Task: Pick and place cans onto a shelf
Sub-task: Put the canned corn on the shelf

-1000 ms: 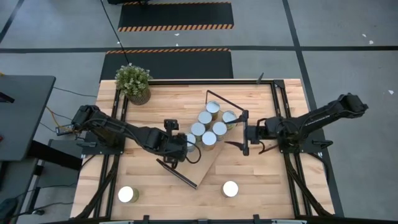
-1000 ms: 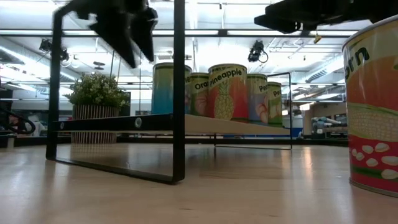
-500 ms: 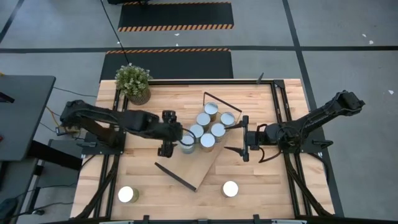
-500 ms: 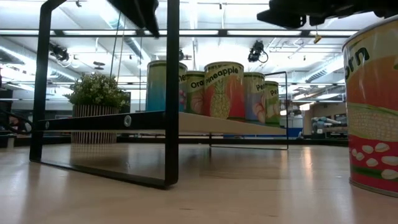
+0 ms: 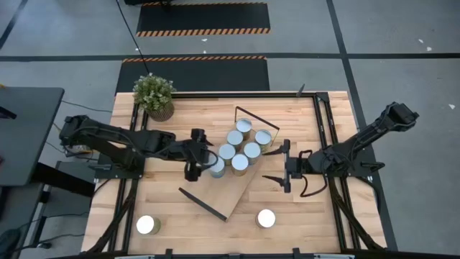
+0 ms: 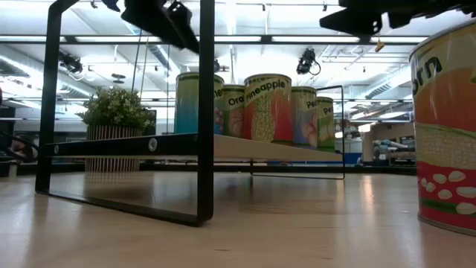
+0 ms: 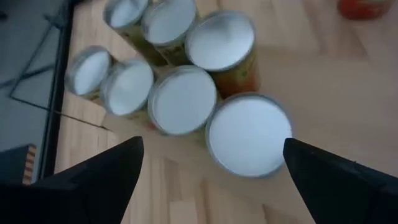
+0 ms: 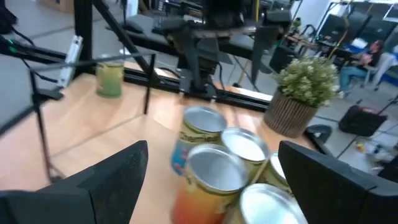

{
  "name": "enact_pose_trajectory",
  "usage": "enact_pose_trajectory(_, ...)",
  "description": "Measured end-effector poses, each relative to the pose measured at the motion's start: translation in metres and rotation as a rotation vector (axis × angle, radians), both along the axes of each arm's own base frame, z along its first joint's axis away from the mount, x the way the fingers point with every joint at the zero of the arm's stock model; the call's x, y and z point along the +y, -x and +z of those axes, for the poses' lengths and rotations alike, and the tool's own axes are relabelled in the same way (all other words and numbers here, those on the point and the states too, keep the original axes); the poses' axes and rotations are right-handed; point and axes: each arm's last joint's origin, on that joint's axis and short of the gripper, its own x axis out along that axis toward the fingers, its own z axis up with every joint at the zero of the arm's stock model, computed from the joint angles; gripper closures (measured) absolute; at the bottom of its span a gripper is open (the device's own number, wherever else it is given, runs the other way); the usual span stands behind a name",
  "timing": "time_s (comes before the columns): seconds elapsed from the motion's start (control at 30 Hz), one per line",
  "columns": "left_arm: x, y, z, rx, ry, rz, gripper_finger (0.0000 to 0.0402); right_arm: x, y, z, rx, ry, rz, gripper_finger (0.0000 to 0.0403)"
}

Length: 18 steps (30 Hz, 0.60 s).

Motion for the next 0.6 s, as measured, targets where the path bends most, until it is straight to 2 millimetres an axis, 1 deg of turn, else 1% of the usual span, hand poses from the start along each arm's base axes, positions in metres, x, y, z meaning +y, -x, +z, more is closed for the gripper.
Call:
enact_pose_trajectory(0.07, 0.005, 0.007, 0.0, -0.087, 0.013, -0.004, 0.0008, 0.004, 0.002, -0.004, 0.024, -0.022, -0.013, 0.0034)
enact_pose_trajectory(0.13, 0.009, 0.02, -0.001, -0.138, 0.009, -0.011, 0.0008, 0.009, 0.003, -0.008, 0.045, -0.027, -0.023, 0.0034)
enact_pose_trajectory(0.3, 0.022, 0.046, 0.002, -0.305, 0.013, 0.012, 0.0008, 0.017, 0.011, -0.012, 0.099, -0.088, 0.028, 0.0034)
enact_pose_trajectory(0.37, 0.027, 0.056, -0.001, -0.347, 0.01, 0.026, 0.0008, 0.018, 0.012, -0.012, 0.1, -0.147, 0.045, 0.0034)
enact_pose_trajectory(0.5, 0.033, 0.067, -0.004, -0.481, 0.003, 0.041, 0.0008, 0.016, 0.01, -0.015, 0.17, -0.235, -0.005, 0.0034)
enact_pose_trajectory(0.57, 0.035, 0.07, -0.007, -0.551, -0.013, 0.04, 0.0008, 0.016, 0.008, -0.014, 0.238, -0.256, -0.046, 0.0034)
enact_pose_trajectory(0.6, 0.036, 0.072, -0.012, -0.563, -0.028, 0.039, 0.0008, 0.018, 0.004, -0.01, 0.266, -0.265, -0.061, 0.0034)
